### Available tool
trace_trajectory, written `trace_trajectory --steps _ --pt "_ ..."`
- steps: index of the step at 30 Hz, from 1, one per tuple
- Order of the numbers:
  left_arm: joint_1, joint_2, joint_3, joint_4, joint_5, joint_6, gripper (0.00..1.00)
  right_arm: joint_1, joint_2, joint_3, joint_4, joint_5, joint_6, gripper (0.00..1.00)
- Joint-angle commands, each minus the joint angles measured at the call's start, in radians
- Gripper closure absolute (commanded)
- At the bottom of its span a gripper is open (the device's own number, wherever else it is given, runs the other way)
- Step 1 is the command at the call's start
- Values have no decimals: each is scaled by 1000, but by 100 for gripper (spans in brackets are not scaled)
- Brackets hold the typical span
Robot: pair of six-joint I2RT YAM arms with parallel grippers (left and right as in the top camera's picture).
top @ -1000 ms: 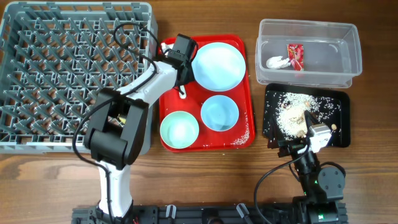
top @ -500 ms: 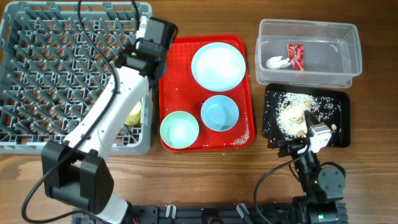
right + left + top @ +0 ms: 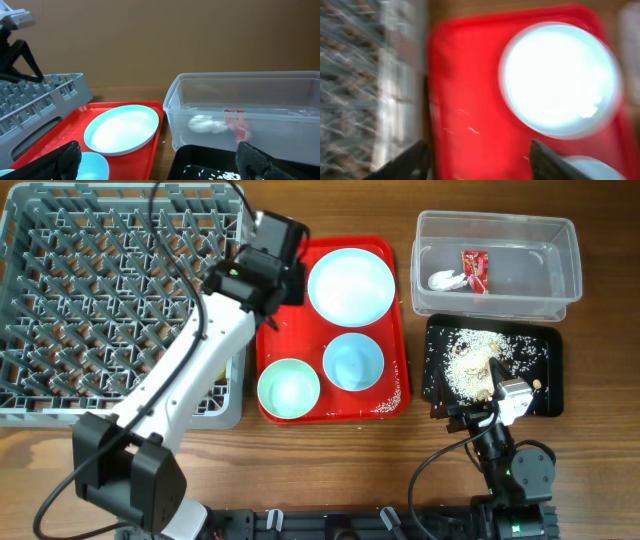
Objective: Sort waste into correct bins and load items into the dishwasher rack
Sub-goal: 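Grasp the white spoon and place it in the rack, then grasp the blue bowl with the left gripper and place it in the rack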
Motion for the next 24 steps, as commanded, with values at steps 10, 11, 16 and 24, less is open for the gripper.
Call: trace_trajectory --steps 10,11,16,24 --pt "-218 107 -116 -30 37 -225 60 -4 -6 -1 4 -13 -18 0" --pt "-218 135 -116 -29 45 -225 62 -4 -6 -1 4 -13 -18 0" --pt "-217 255 -116 -23 71 -225 71 -4 -6 -1 4 -13 -18 0" --pt "-213 227 -87 -16 107 -225 70 -4 -6 -1 4 -13 -18 0"
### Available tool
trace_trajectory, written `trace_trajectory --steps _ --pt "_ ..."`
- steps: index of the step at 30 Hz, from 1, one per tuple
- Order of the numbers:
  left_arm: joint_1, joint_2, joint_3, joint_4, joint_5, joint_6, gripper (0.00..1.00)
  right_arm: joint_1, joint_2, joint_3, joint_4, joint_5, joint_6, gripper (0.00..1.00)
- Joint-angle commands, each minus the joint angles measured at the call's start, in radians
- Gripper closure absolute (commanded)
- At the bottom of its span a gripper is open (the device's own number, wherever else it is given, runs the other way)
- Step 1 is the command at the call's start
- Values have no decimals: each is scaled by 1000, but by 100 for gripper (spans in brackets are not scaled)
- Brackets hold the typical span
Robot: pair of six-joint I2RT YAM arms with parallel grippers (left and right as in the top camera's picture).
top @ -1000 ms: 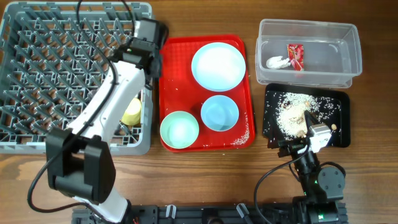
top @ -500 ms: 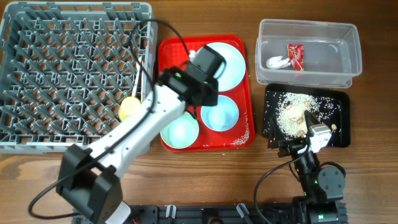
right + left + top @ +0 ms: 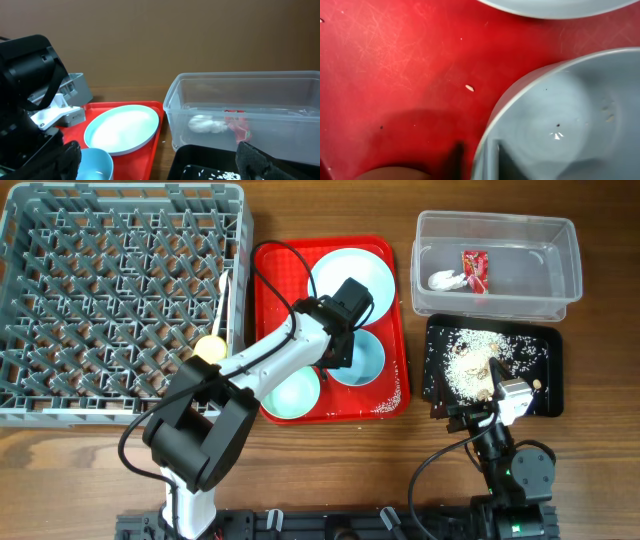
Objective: Sort waste into correct bins and load items into the dishwasher rack
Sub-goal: 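Grasp the blue bowl with the left gripper and place it in the rack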
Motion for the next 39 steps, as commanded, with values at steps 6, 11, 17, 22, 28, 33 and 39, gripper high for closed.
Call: trace_trajectory --steps 6,11,17,22,28,33,39 --pt "7 -54 21 -27 -4 5 96 -4 -6 -1 4 -13 -18 0" --pt "47 -190 122 -212 -315 5 96 -4 -6 -1 5 -13 -18 0" --pt "91 -346 230 -352 -901 88 96 -4 -6 -1 4 -13 -18 0" --pt "214 -274 208 -387 -1169 67 96 -4 -6 -1 4 -13 -18 0" --pt "327 -95 174 -378 -1257 44 96 -4 -6 -1 5 -13 -18 0" --pt "325 34 173 -347 -1272 26 96 -4 -6 -1 4 -13 -18 0" --pt "277 92 172 -353 -1357 27 96 -4 -6 -1 5 -13 -18 0"
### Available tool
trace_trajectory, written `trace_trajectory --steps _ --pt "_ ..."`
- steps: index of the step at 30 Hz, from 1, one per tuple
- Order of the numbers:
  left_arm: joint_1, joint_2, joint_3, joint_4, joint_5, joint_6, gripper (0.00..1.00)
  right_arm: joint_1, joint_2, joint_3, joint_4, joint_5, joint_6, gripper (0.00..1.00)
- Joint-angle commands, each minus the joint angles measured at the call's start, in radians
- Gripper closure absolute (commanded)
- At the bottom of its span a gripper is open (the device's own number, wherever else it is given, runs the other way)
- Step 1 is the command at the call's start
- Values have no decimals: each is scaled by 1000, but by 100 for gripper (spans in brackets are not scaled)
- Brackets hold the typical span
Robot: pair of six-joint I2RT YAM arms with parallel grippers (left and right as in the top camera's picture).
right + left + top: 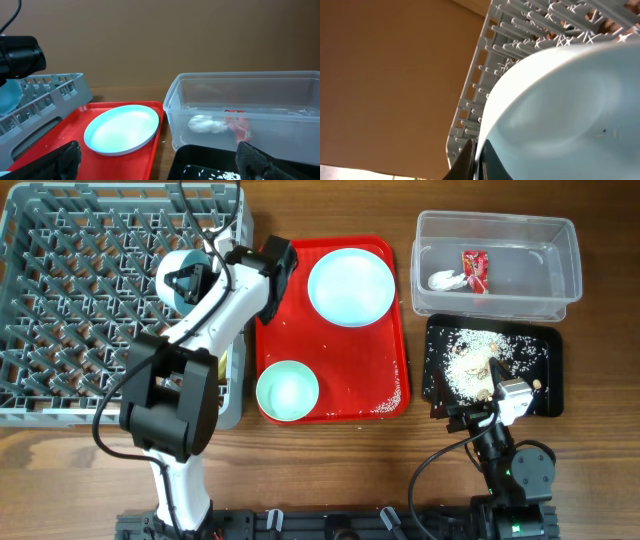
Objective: Sort waste into correct bins and load items into the dishwasher rack
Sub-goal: 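Grasp the blue bowl with the left gripper and place it in the rack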
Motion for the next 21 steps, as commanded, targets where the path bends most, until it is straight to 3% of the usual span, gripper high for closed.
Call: trace_trajectory --steps 1,7,14,17,21 --pt "-36 27 -5 -9 -86 -21 96 -4 -6 -1 4 -13 -18 0" --pt "-38 27 -5 -42 28 -32 96 -4 -6 -1 4 -13 -18 0" --pt "-9 25 -5 -162 65 -174 96 -4 -6 -1 4 -13 -18 0" --pt "31 6 -3 -224 79 -314 96 -4 -6 -1 4 -13 -18 0" --pt "61 -61 26 -225 137 -314 96 -4 -6 -1 4 -13 -18 0"
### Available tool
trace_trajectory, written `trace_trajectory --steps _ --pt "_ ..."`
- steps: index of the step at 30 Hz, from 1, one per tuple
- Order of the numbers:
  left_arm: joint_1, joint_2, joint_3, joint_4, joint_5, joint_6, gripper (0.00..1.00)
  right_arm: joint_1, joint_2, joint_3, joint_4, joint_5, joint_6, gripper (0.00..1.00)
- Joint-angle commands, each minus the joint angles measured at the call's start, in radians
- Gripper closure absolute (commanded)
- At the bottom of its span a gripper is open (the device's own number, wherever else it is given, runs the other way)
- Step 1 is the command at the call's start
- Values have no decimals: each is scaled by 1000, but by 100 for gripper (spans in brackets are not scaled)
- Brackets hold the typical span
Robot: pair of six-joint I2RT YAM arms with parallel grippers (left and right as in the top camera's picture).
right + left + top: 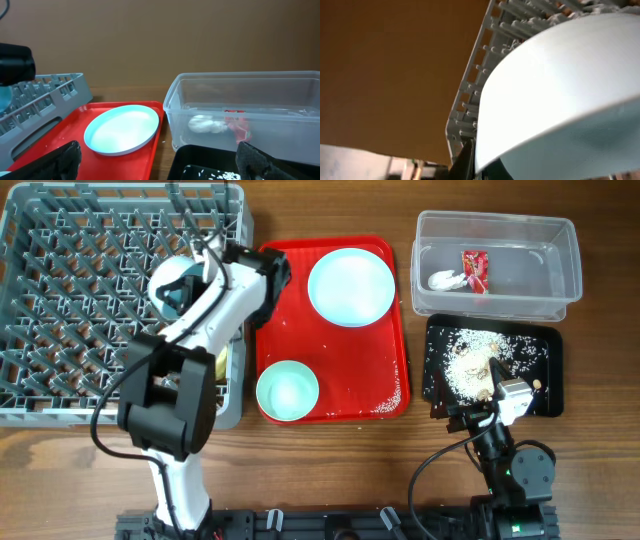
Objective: Sort waste into correct bins and load items into the dishwasher rack
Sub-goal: 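Grasp the blue bowl with the left gripper and place it in the rack, then grasp the green bowl with the left gripper and place it in the rack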
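My left gripper (pixel 187 283) is shut on the rim of a light blue bowl (pixel 170 283), held tilted over the right part of the grey dishwasher rack (pixel 60 300). In the left wrist view the bowl (pixel 560 85) fills the frame, with rack tines behind it. A light blue plate (pixel 351 286) and a pale green bowl (pixel 288 391) lie on the red tray (pixel 350 370). My right gripper (pixel 160 165) rests open near the table's front right, over the black tray (pixel 535 370).
A clear plastic bin (pixel 497 262) at the back right holds a white crumpled piece and a red wrapper (pixel 473 268). The black tray carries scattered rice and food scraps (pixel 475 365). Rice grains dot the red tray's lower right corner.
The left gripper with the blue bowl has shifted slightly left and lower over the rack, and the bowl is tipped more. The right arm has not moved.
The left gripper was first above the red tray's top-left corner, with three dishes on the tray. Then it was down at the blue bowl's rim. Later it held that bowl over the rack's right side, and now holds it a little further in.
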Motion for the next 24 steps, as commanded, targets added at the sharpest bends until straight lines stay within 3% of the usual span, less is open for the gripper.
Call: trace_trajectory --steps 1,8,20,24 --pt "30 -81 35 -5 96 -52 96 -4 -6 -1 4 -13 -18 0" --pt "30 -118 51 44 399 -53 96 -4 -6 -1 4 -13 -18 0" --pt "81 -118 50 21 409 -135 96 -4 -6 -1 4 -13 -18 0" --pt "100 -118 50 22 341 -134 96 -4 -6 -1 4 -13 -18 0"
